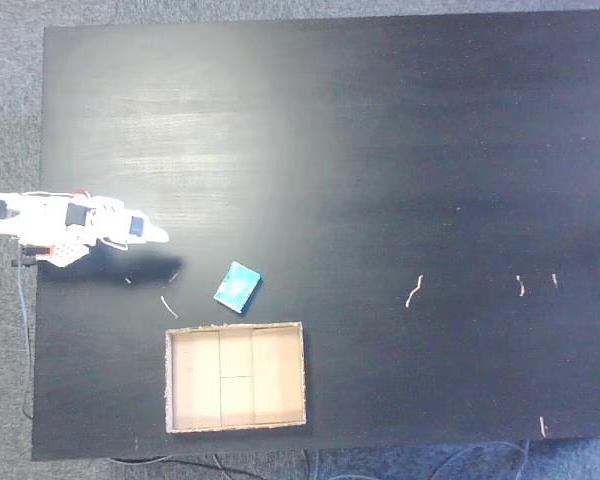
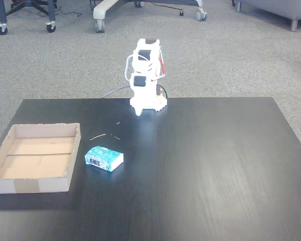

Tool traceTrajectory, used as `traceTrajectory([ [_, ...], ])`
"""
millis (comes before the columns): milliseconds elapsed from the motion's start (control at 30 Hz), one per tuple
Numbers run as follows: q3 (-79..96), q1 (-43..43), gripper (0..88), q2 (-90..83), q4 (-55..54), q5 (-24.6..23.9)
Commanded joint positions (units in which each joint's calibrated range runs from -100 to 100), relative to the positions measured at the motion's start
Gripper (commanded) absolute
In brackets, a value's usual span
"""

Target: Pick the green block and drop it in the box on the right.

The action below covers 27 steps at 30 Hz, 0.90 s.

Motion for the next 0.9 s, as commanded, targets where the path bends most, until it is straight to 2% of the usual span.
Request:
traceTrajectory([
  [0,-19.3,5.8,0.1,22.1,0.5,-0.9],
  [133,-37.7,11.2,1.7,44.7,0.5,-3.1],
  [167,-41.9,12.0,9.0,49.6,0.5,-3.1],
  [200,-46.3,12.8,23.4,54.7,0.5,-3.0],
  [233,-49.7,13.5,25.5,58.7,0.5,-3.0],
  [300,-55.6,14.2,22.0,65.9,0.5,-3.0],
  [433,-63.9,14.8,38.0,75.9,1.3,-3.6],
  [567,-75.2,14.8,42.3,85.3,8.1,-3.7],
  [733,-85.6,12.9,53.4,94.1,17.6,-2.5],
  [867,-94.1,13.2,54.3,100.0,22.0,-2.7],
])
